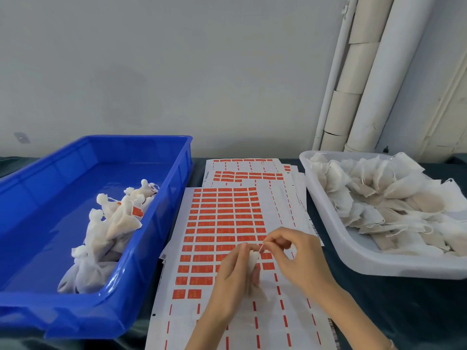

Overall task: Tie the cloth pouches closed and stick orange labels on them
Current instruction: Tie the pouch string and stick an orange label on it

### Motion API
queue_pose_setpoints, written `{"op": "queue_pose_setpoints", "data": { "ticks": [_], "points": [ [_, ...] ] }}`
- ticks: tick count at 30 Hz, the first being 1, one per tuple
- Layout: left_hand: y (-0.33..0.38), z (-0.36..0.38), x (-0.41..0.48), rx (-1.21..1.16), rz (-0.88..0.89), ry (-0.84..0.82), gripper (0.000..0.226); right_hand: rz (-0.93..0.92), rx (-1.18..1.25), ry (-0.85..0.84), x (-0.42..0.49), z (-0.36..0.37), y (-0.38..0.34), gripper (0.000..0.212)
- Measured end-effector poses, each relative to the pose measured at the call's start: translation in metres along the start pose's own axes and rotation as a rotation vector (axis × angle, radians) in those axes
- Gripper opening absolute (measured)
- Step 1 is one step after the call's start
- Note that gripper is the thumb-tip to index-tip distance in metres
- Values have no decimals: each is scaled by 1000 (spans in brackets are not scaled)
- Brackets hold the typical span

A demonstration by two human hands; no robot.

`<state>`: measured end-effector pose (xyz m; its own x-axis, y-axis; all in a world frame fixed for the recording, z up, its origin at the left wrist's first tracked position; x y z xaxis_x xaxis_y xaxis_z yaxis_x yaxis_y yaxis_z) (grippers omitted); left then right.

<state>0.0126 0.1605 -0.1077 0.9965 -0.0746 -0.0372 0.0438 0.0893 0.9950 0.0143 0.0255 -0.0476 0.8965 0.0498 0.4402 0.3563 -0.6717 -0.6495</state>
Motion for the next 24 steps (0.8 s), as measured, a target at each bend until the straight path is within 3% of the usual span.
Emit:
{"op": "queue_pose_setpoints", "data": {
  "ticks": [6,9,12,16,18,24],
  "points": [
    [-2,-2,0,41,68,-27,22,23,-9,47,2,-9,8,23],
    [-10,-5,6,213,87,11,21,113,10,-29,-1,-3,20,22],
    [-14,-14,17,339,77,71,18,266,78,-128,-6,1,44,8],
    [-17,-17,31,400,53,97,16,451,-63,-235,-20,6,72,38],
    [-20,-14,35,430,56,88,13,457,-64,-245,-21,11,71,40],
    [-23,-14,31,471,95,124,7,601,128,-208,-19,14,75,20]
  ]
}}
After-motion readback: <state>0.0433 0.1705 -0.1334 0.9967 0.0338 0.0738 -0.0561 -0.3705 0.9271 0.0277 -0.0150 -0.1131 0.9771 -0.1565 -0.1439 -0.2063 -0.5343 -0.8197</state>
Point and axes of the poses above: each hand's wrist, its own x-axis towards the middle knuckle, its own z-axis out of the palm, y = z × x, the point moved 7 cm from there along x, towards the middle knuckle, and after that the axes turned 3 degrees about -x, right-handed, at the moved point
